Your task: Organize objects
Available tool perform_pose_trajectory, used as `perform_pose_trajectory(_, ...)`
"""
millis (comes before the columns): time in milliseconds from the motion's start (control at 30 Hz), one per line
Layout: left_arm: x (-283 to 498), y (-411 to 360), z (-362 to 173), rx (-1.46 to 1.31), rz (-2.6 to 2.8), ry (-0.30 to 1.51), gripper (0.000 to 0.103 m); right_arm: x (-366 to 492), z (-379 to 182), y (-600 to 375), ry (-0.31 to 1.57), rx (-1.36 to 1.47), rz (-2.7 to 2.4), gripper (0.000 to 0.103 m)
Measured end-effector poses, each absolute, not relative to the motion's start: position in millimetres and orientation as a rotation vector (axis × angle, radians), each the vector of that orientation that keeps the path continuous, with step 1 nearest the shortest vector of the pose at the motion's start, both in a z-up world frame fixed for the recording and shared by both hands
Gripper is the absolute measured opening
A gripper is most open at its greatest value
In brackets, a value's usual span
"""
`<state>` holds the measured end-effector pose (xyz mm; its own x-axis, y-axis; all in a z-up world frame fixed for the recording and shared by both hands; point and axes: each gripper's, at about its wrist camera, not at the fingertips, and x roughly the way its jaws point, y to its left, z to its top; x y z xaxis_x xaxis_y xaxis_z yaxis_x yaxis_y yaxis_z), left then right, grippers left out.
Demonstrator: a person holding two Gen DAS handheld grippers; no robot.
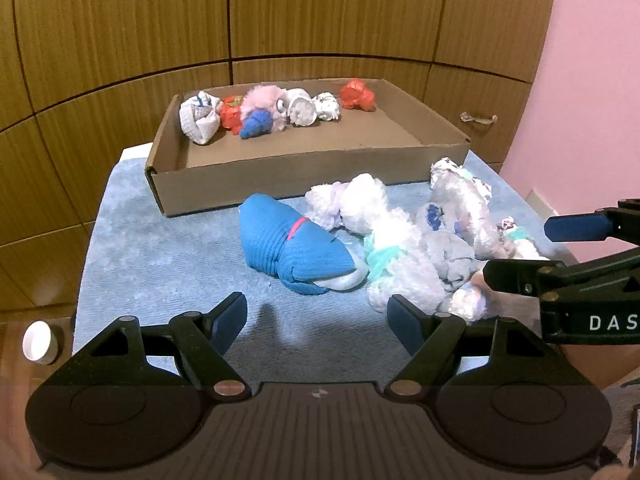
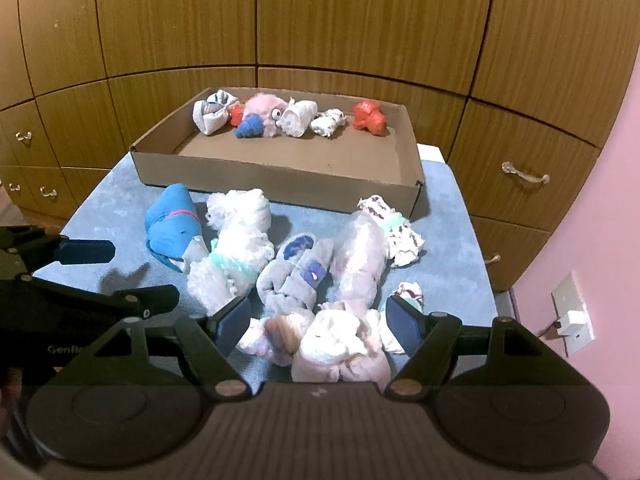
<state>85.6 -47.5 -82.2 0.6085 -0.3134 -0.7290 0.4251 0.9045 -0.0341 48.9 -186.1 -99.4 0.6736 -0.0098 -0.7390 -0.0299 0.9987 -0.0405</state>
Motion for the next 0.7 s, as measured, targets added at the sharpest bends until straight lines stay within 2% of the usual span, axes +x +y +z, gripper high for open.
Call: perform_pose_trajectory(700, 94.3, -51.3, -87.8, 0.151, -0.405, 0.827, 0.081, 49.7, -104.3, -191.4, 0.829, -0.022, 0.024, 0.071)
